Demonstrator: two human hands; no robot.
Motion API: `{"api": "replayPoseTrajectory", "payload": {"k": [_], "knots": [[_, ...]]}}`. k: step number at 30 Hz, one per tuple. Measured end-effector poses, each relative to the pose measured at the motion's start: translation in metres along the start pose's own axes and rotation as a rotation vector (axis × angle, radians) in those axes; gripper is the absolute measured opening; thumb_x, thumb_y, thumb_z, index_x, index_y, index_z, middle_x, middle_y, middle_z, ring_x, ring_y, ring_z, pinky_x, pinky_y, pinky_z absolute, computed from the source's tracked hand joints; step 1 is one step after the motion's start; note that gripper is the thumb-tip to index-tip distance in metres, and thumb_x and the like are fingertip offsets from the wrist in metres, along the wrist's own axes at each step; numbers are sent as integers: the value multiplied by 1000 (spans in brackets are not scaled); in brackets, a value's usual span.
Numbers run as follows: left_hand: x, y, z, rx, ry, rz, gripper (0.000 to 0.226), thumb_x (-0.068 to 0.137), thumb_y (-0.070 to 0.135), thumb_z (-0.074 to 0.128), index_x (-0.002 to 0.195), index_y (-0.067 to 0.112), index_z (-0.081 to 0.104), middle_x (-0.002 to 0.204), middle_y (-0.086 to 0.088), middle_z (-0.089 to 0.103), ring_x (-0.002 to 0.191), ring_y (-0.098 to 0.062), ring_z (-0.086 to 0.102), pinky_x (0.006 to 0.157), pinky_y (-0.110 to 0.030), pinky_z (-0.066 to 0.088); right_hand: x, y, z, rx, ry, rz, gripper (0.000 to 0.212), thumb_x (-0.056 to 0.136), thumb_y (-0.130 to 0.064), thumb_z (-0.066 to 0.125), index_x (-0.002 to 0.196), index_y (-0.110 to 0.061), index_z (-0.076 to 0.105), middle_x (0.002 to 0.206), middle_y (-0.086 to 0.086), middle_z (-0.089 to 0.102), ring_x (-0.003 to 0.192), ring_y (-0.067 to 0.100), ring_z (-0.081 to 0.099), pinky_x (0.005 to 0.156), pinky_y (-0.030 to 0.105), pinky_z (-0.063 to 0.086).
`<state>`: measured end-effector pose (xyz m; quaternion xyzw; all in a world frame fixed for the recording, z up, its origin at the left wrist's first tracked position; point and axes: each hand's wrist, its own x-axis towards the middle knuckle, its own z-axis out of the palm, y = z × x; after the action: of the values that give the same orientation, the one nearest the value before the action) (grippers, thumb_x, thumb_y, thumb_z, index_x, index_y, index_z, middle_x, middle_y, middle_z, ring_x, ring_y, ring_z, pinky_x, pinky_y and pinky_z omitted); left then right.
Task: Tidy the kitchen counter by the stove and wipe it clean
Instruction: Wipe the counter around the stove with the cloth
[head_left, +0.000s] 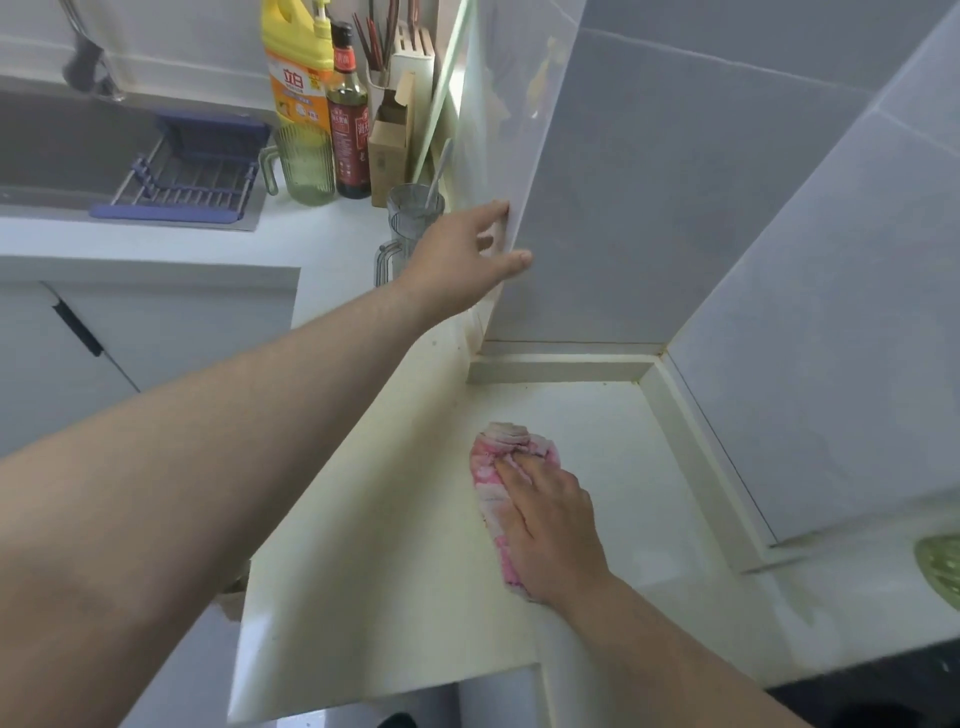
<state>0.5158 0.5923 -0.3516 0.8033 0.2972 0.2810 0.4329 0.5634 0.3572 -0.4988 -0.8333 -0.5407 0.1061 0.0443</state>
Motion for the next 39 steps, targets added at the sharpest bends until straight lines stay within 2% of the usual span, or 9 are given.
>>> {"api": "replayPoseTrajectory", "payload": {"k": [4,9,12,15,17,20,23,29,39], "knots": [[-90,-20,-32,38,-30,-125,47,94,41,58,137,23,54,138,8,55,120,-5,54,102,-22,40,-31,-1,9,-4,-19,22,62,91,-47,13,145,-31,39,152,-4,38,132,30,40,103,44,39],[-257,-59,-50,-66,203,-395,42,89,48,50,125,29,61,123,23,61,111,3,58,98,-27,44,-49,-8,12,27,7,46,64,90,-49,14,145,-32,42,152,-6,40,132,30,40,105,45,37],[-329,-66,-39,-212,332,-508,17,100,28,49,105,43,55,96,43,61,98,20,55,84,-11,40,-54,-21,12,69,51,65,65,90,-47,16,143,-28,46,150,-3,43,130,31,42,104,46,38],[-380,-82,-27,-308,292,-660,48,85,41,60,132,33,48,130,25,53,122,4,46,98,-17,31,-60,-29,11,69,57,52,71,87,-49,9,146,-27,43,153,-2,40,133,31,38,106,46,35],[-394,-88,-23,-309,138,-674,68,68,49,61,134,41,45,131,34,52,119,12,49,97,-15,36,-59,-30,11,61,47,46,76,85,-51,4,149,-28,38,156,-3,34,138,29,32,110,44,31],[-398,-92,-23,-165,-6,-715,75,70,20,74,130,53,43,119,46,52,111,19,51,98,-18,39,-57,-29,10,39,70,30,76,85,-49,5,150,-25,35,158,-1,31,141,28,30,112,44,30],[-396,-100,-23,-68,71,-732,78,73,4,76,118,59,45,107,49,56,101,18,56,90,-16,43,-43,-30,7,34,48,38,78,83,-48,1,151,-25,31,160,-3,26,144,25,24,114,43,27],[-389,-120,-16,29,178,-747,56,73,13,82,109,51,61,106,15,71,95,-5,66,79,-23,46,26,-29,1,43,85,62,50,103,-35,22,152,-28,29,161,-6,23,146,24,19,114,42,26],[-394,-140,-13,-12,188,-699,48,75,20,81,112,46,65,105,21,68,96,-5,65,76,-26,48,80,-33,-4,48,59,113,48,103,-37,23,150,-35,31,160,-6,25,143,29,23,113,45,28]]}}
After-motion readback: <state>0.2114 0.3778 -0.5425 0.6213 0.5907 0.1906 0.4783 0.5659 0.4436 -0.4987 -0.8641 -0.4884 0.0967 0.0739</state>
